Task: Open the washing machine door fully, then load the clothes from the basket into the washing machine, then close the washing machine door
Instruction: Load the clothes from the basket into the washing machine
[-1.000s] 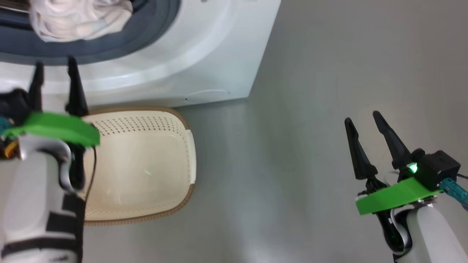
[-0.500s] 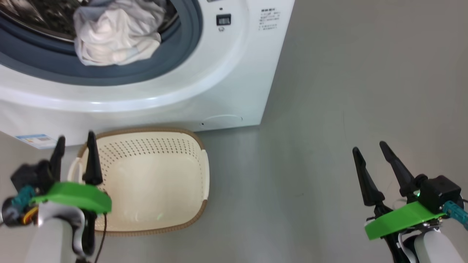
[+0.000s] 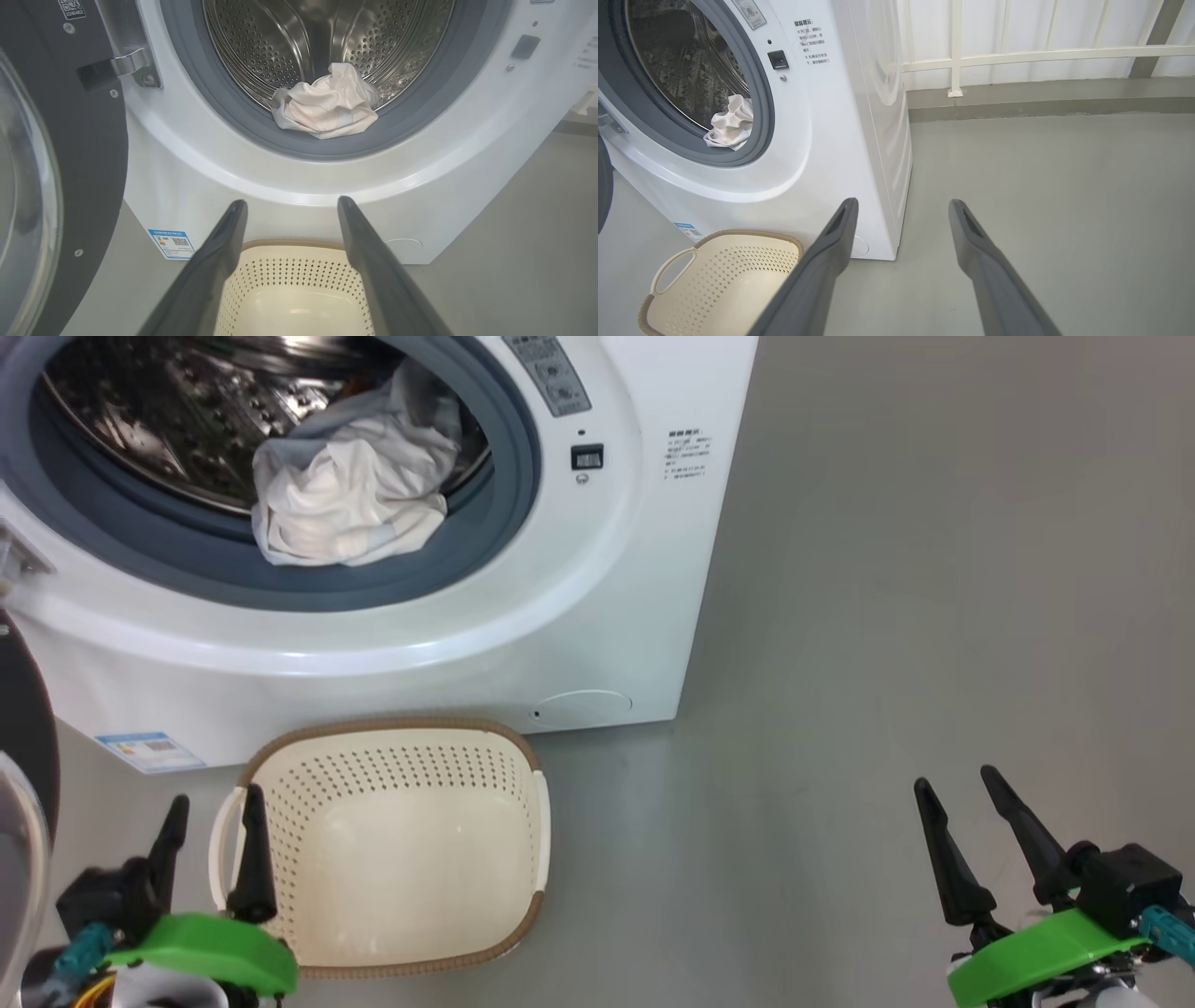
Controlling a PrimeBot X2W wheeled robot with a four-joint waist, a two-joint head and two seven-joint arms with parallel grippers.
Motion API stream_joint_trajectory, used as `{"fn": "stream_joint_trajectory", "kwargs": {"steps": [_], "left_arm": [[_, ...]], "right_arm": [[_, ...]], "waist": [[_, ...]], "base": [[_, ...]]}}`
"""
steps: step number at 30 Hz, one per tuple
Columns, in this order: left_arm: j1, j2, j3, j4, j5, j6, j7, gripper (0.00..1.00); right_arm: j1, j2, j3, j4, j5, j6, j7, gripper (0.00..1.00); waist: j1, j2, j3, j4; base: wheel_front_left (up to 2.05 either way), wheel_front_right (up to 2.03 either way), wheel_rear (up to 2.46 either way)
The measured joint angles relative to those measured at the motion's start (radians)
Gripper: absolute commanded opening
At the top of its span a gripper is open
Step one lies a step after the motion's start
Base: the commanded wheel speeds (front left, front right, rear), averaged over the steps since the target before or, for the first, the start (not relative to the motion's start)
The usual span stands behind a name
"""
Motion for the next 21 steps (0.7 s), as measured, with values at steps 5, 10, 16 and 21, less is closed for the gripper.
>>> {"fn": "stream_joint_trajectory", "kwargs": {"steps": [5, 10, 16, 21], "left_arm": [[0.069, 0.0, 0.007, -0.033, 0.001, 0.0, 0.0, 1.0], [0.14, -0.001, 0.026, -0.058, 0.001, 0.0, 0.0, 1.0], [0.206, -0.007, 0.046, -0.091, 0.0, 0.0, 0.0, 1.0], [0.226, -0.015, 0.058, -0.105, 0.0, 0.0, 0.0, 1.0]], "right_arm": [[0.036, -0.001, -0.01, 0.001, 0.0, 0.0, 0.0, 1.0], [0.078, -0.002, -0.029, -0.001, 0.0, 0.0, 0.0, 1.0], [0.129, -0.003, -0.052, -0.007, 0.0, 0.0, 0.0, 1.0], [0.132, -0.002, -0.055, -0.012, 0.0, 0.0, 0.0, 1.0]], "waist": [[0.0, 0.0, -0.036, -0.002], [0.0, 0.0, -0.072, -0.004], [0.0001, 0.0, -0.106, -0.002], [0.0001, 0.0, -0.112, -0.001]], "base": [[0.0, 0.0, 0.0], [0.0, 0.0, 0.0], [0.0, 0.0, 0.0], [0.0, 0.0, 0.0]]}}
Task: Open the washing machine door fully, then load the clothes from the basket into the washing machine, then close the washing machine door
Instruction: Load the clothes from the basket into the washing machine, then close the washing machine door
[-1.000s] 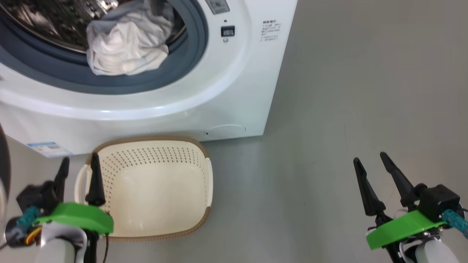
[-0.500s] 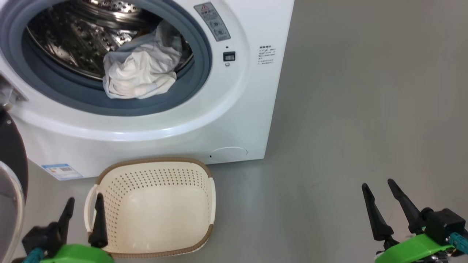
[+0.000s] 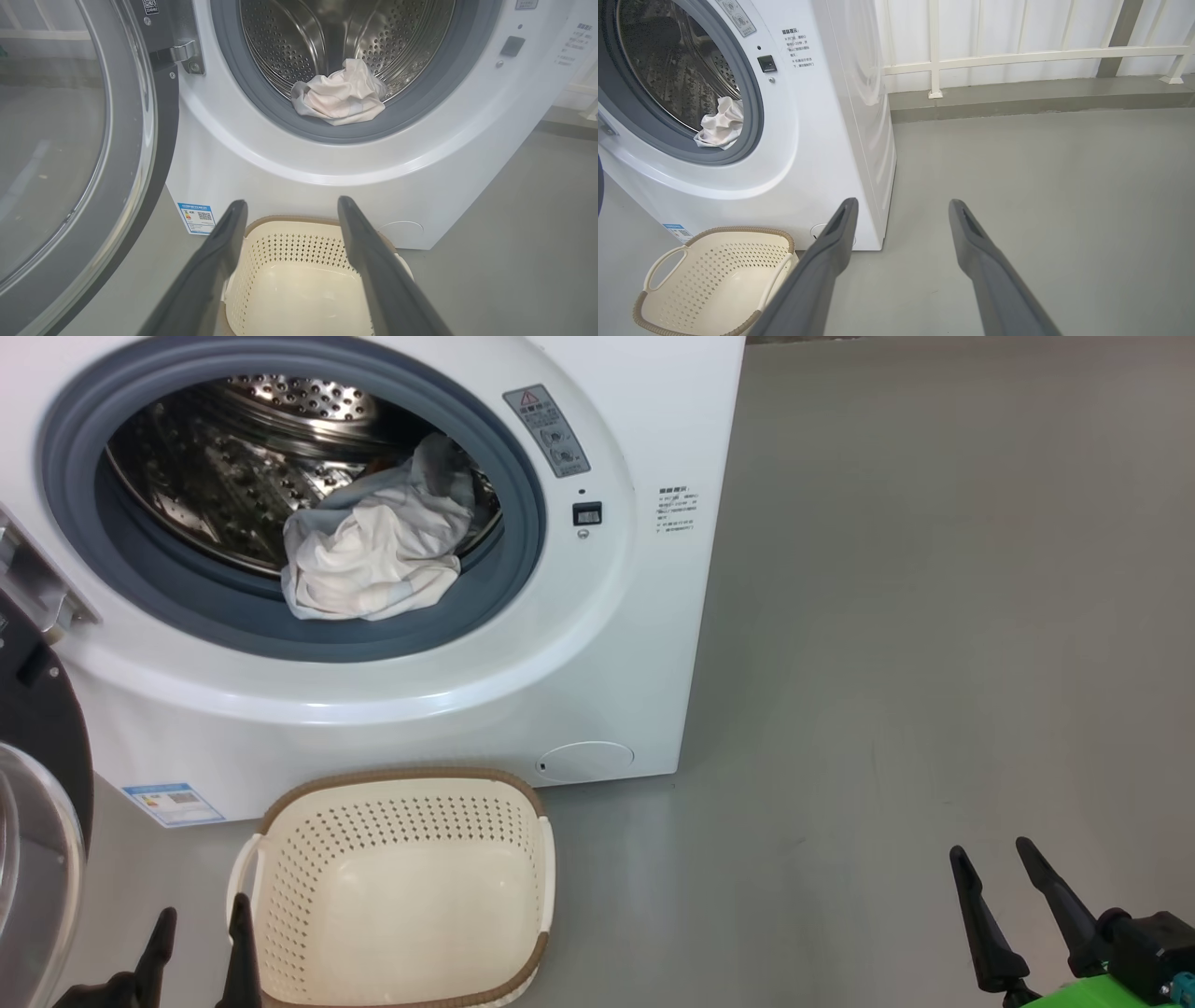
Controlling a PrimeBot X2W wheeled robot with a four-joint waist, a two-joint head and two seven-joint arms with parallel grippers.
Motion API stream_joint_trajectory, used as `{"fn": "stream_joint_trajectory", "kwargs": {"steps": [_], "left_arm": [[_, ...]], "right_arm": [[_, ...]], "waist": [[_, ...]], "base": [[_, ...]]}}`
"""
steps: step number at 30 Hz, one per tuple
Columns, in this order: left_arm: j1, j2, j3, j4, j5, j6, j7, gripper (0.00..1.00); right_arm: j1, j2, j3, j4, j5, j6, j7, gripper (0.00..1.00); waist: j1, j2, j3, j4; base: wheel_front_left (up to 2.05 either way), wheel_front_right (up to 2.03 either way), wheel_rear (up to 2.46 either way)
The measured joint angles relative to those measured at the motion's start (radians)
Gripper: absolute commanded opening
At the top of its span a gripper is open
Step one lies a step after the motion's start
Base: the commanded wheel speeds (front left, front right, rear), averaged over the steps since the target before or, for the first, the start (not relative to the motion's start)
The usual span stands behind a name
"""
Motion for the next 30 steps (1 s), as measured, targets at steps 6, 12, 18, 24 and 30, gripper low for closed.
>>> {"fn": "stream_joint_trajectory", "kwargs": {"steps": [6, 12, 18, 24, 30], "left_arm": [[0.004, -0.002, -0.001, -0.002, 0.002, 0.0, 0.0, 1.0], [0.005, -0.002, -0.006, -0.005, 0.005, 0.0, 0.0, 1.0], [0.005, -0.002, -0.006, -0.006, 0.005, 0.0, 0.0, 1.0], [0.005, -0.002, -0.007, -0.012, 0.004, 0.0, 0.0, 1.0], [0.005, -0.002, -0.006, -0.015, 0.004, 0.0, 0.0, 1.0]], "right_arm": [[0.0, 0.002, -0.001, -0.001, 0.0, 0.0, 0.0, 1.0], [0.0, 0.002, -0.001, -0.002, 0.0, 0.0, 0.0, 1.0], [0.0, 0.003, -0.001, -0.005, 0.0, 0.0, 0.0, 1.0], [0.0, 0.004, -0.001, -0.008, 0.0, 0.0, 0.0, 1.0], [0.0, 0.006, -0.001, -0.008, 0.0, 0.0, 0.0, 1.0]], "waist": [[0.0, 0.0, -0.003, 0.002], [0.0, 0.0, -0.007, 0.007], [0.0, 0.0, -0.005, 0.011], [0.0, 0.0, 0.003, 0.013], [-0.0001, 0.0, 0.008, 0.014]], "base": [[0.0, 0.0, 0.0], [0.0, 0.0, 0.0], [-0.2, 0.2, 0.0], [-0.99, 0.99, 0.0], [-1.26, 1.26, 0.0]]}}
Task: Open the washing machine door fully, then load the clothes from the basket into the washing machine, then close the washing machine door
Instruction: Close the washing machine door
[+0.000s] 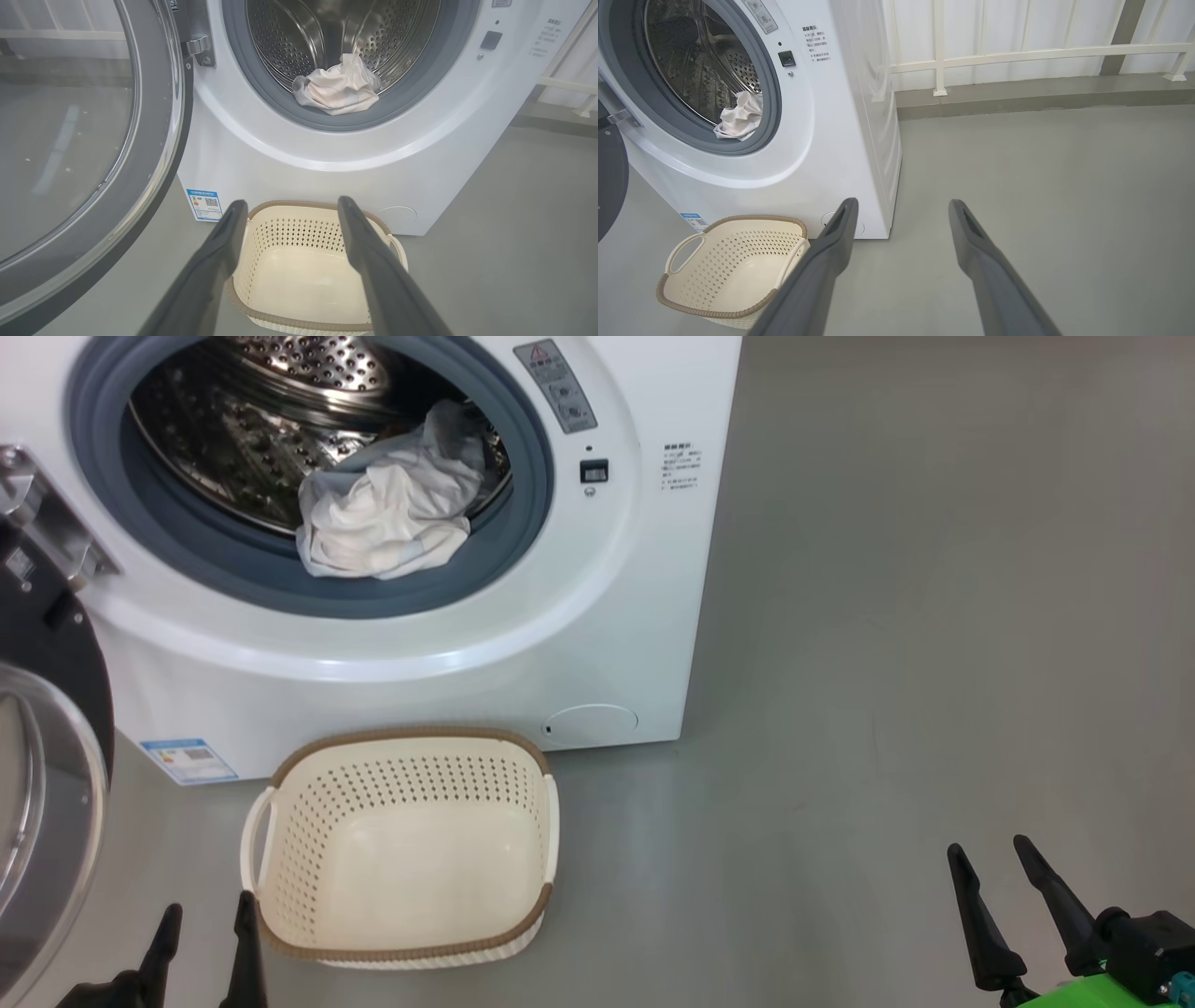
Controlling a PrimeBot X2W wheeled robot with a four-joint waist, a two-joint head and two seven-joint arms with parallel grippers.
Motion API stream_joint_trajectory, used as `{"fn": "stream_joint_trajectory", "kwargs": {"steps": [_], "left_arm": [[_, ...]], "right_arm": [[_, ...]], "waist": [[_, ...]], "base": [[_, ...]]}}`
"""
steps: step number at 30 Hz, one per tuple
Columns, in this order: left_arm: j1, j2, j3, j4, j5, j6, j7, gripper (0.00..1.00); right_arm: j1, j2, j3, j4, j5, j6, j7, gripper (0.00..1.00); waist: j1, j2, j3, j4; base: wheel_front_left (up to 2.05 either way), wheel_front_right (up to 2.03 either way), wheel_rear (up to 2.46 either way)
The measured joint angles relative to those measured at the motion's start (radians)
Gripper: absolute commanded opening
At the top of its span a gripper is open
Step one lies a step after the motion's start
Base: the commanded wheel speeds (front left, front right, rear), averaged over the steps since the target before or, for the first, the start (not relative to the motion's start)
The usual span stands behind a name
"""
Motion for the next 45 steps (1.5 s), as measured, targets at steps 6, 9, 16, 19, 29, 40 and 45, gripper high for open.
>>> {"fn": "stream_joint_trajectory", "kwargs": {"steps": [6, 9, 16, 19, 29, 40, 45], "left_arm": [[0.0, 0.0, 0.001, -0.008, -0.001, 0.0, 0.0, 1.0], [0.0, 0.0, 0.001, -0.009, -0.001, 0.0, 0.0, 1.0], [0.0, -0.001, 0.0, -0.016, -0.001, 0.0, 0.0, 1.0], [0.0, -0.005, 0.003, -0.025, -0.001, 0.0, 0.0, 1.0], [0.0, -0.021, 0.021, -0.04, -0.002, 0.0, 0.0, 1.0], [0.036, -0.046, 0.052, -0.067, -0.018, 0.0, 0.0, 1.0], [0.052, -0.049, 0.07, -0.072, -0.026, 0.0, 0.0, 1.0]], "right_arm": [[0.0, 0.002, 0.0, 0.0, 0.0, 0.0, 0.0, 1.0], [0.0, 0.002, 0.0, 0.0, 0.0, 0.0, 0.0, 1.0], [-0.001, 0.004, 0.0, 0.0, 0.0, 0.0, 0.0, 1.0], [-0.001, 0.006, 0.002, 0.0, 0.0, 0.0, 0.0, 1.0], [-0.005, 0.006, 0.038, 0.002, 0.0, 0.0, 0.0, 1.0], [-0.047, -0.012, 0.097, 0.019, 0.0, 0.0, 0.0, 1.0], [-0.059, -0.017, 0.125, 0.027, 0.0, 0.0, 0.0, 1.0]], "waist": [[0.0001, 0.0, 0.001, 0.001], [0.0, 0.0, 0.002, 0.001], [0.0, -0.0001, 0.001, 0.008], [0.0001, 0.0, -0.001, 0.017], [0.0001, -0.0001, -0.003, 0.09], [0.0001, 0.0, -0.011, 0.225], [0.0, -0.0001, -0.015, 0.294]], "base": [[-0.4, 0.4, 0.0], [0.0, 0.0, 0.0], [0.0, 0.0, 0.0], [0.0, 0.0, 0.0], [0.0, 0.0, 0.0], [0.0, 0.0, 0.0], [0.0, 0.0, 0.0]]}}
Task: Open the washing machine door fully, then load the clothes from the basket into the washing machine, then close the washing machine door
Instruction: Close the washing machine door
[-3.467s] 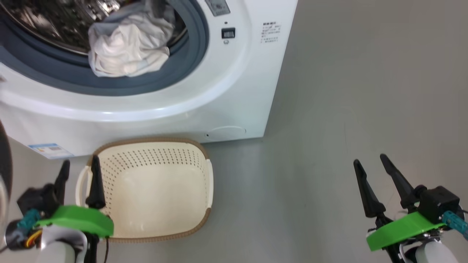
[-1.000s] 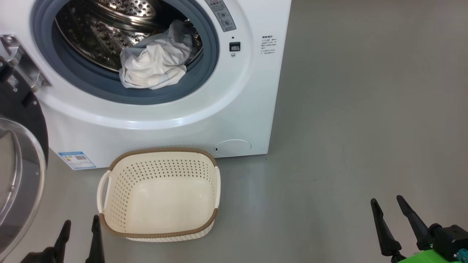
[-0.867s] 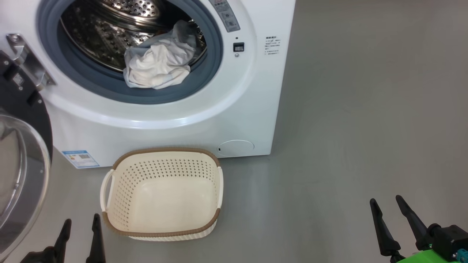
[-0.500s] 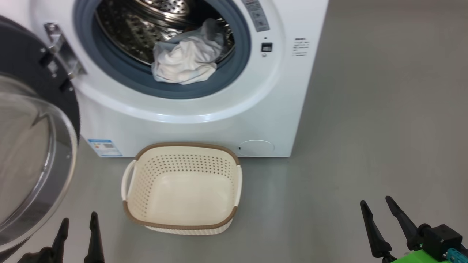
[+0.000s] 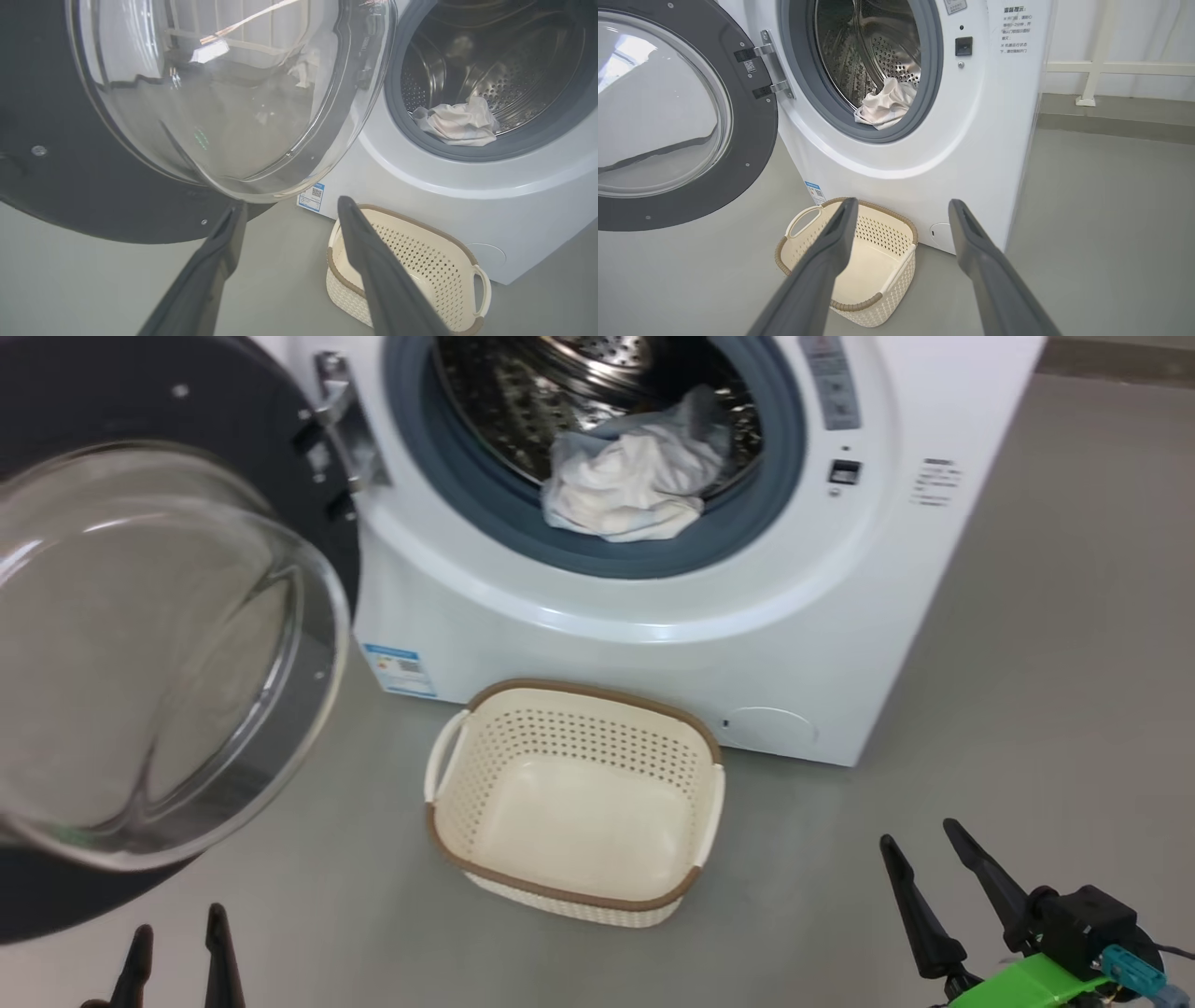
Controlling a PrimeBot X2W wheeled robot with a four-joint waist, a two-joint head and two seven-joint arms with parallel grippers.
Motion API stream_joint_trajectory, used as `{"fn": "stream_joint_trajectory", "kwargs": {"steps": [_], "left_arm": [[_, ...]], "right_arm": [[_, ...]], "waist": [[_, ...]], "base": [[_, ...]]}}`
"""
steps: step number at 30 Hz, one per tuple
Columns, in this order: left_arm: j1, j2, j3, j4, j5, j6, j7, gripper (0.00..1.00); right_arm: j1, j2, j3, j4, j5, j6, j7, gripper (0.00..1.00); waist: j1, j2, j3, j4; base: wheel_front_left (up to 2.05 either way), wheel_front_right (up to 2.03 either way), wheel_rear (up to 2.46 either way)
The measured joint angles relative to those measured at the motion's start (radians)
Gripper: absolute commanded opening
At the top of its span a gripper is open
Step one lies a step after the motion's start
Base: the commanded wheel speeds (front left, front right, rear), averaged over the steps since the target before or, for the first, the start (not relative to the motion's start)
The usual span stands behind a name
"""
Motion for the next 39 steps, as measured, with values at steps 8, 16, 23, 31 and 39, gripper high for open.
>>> {"fn": "stream_joint_trajectory", "kwargs": {"steps": [8, 16, 23, 31, 39], "left_arm": [[0.023, -0.006, 0.013, -0.014, -0.023, 0.0, 0.0, 1.0], [0.043, -0.007, 0.015, -0.021, -0.04, 0.0, 0.0, 1.0], [0.057, -0.007, 0.016, -0.028, -0.048, 0.0, 0.0, 1.0], [0.064, -0.007, 0.017, -0.037, -0.055, 0.002, 0.0, 1.0], [0.057, -0.008, 0.052, -0.079, -0.052, 0.003, 0.0, 0.0]], "right_arm": [[-0.022, -0.006, 0.034, 0.013, 0.008, 0.0, 0.0, 1.0], [-0.026, -0.006, 0.045, 0.016, 0.008, 0.0, 0.0, 1.0], [-0.026, -0.007, 0.06, 0.018, 0.008, 0.0, 0.0, 1.0], [-0.026, -0.007, 0.067, 0.019, 0.009, 0.0, 0.0, 1.0], [-0.026, -0.009, 0.066, 0.019, 0.01, 0.0, 0.0, 1.0]], "waist": [[0.0, 0.0, -0.007, 0.105], [0.0, 0.0001, -0.015, 0.196], [0.0, 0.0, -0.02, 0.248], [0.0, 0.0, -0.015, 0.255], [0.0, 0.0, -0.008, 0.253]], "base": [[0.0, 0.0, 0.0], [0.0, 0.0, 0.0], [0.0, 0.0, 0.0], [0.0, 0.0, 0.0], [0.0, 0.0, 0.0]]}}
